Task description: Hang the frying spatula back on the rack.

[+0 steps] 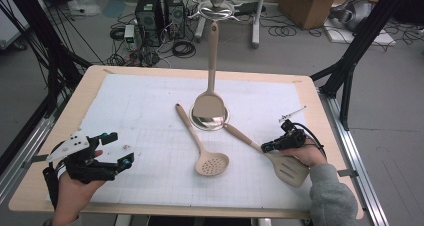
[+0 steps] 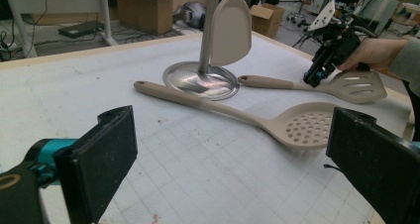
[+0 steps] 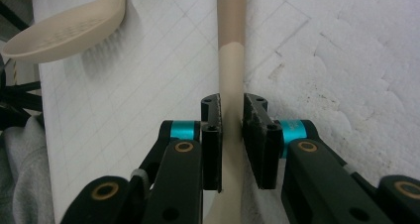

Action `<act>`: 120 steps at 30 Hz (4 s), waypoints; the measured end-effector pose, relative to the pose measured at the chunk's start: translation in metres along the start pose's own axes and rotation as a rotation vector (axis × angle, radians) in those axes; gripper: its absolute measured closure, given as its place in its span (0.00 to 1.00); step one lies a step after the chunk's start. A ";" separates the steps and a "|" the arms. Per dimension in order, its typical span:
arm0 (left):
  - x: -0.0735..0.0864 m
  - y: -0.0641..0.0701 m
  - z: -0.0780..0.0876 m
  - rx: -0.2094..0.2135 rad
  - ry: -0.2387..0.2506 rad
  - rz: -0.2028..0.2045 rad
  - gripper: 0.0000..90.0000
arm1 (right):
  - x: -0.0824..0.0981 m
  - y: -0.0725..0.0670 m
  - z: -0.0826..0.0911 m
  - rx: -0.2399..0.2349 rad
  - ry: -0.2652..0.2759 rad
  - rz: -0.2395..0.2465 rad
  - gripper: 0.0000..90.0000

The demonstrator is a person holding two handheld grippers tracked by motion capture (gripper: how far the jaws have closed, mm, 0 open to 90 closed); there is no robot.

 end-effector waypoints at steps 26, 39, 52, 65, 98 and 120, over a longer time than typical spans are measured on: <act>0.000 0.001 -0.001 0.006 0.001 0.000 0.07 | -0.016 -0.005 0.020 0.198 -0.002 0.160 0.32; -0.002 0.003 -0.002 0.012 0.005 -0.004 0.07 | -0.020 -0.020 0.016 0.426 -0.144 0.315 0.16; -0.002 0.006 -0.009 0.028 -0.007 -0.009 0.07 | -0.007 -0.033 0.000 0.459 -0.201 0.345 0.18; -0.005 0.006 -0.011 0.041 0.002 -0.008 0.07 | 0.001 -0.030 -0.011 0.461 -0.300 0.342 0.31; -0.003 0.006 -0.012 0.036 -0.008 -0.008 0.07 | 0.009 -0.025 -0.002 0.415 -0.182 0.193 0.73; -0.003 0.004 -0.011 0.031 -0.007 -0.004 0.07 | 0.011 -0.027 0.000 0.423 -0.114 0.093 0.87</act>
Point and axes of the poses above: each handheld gripper's, and its own axes: z roughly backward along the jaws, x roughly out of its underside, y roughly to its right, the point moved 8 cm from there along -z, roughly forward along the jaws, and after that the axes turned 13 degrees about z, right-handed, at the moved point
